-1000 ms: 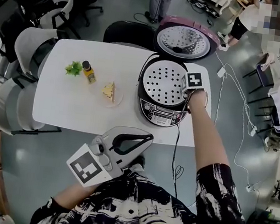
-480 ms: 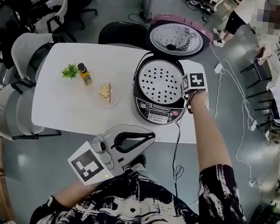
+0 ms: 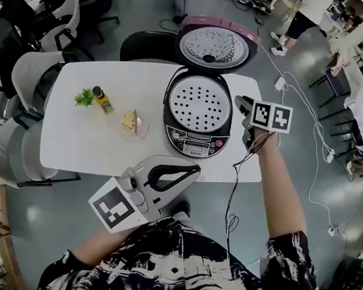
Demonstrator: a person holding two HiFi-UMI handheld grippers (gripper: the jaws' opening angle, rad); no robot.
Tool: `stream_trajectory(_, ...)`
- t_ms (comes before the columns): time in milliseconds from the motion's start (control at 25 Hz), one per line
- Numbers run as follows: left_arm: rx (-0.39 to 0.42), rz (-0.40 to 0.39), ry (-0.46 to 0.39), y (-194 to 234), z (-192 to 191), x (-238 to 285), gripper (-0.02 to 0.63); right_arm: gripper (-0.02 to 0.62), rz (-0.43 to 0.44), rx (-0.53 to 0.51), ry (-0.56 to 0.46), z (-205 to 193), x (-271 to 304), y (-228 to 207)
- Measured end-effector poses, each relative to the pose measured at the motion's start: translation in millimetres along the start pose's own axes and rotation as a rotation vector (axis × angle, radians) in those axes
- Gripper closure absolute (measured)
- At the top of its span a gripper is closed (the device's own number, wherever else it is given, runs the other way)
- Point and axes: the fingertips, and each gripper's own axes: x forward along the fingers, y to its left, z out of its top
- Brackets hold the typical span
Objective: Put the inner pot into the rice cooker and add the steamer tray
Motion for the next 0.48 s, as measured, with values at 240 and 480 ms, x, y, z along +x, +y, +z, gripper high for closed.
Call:
stream_trajectory(240, 0.007, 0.03, 0.019, 12, 4, 22, 0.601, 0.514, 0.227, -0.143, -0.47, 45, -141, 91)
stream_trajectory(480, 0.06, 0.045, 0.02, 16, 14, 43, 0.601, 0.583, 0.201, -0.42, -0.698, 27, -225, 137)
